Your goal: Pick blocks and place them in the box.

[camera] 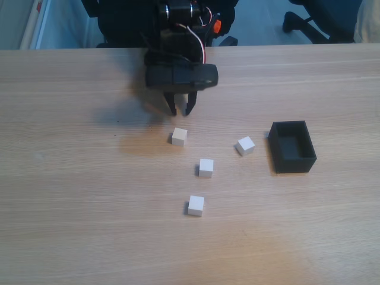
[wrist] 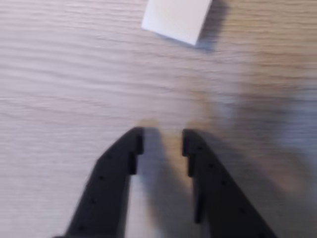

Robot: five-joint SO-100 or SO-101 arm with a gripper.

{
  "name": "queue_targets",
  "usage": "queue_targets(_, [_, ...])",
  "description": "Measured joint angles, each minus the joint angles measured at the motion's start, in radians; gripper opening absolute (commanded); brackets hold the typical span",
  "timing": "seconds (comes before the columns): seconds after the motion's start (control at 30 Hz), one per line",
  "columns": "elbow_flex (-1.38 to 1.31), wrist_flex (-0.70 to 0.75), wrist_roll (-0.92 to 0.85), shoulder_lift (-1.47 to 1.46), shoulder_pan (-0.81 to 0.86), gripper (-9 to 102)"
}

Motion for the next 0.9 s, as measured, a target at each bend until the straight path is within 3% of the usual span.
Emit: queue_targets(0.9, [-0.347, -0.288, 0.020, -0.627, 0.086, 18])
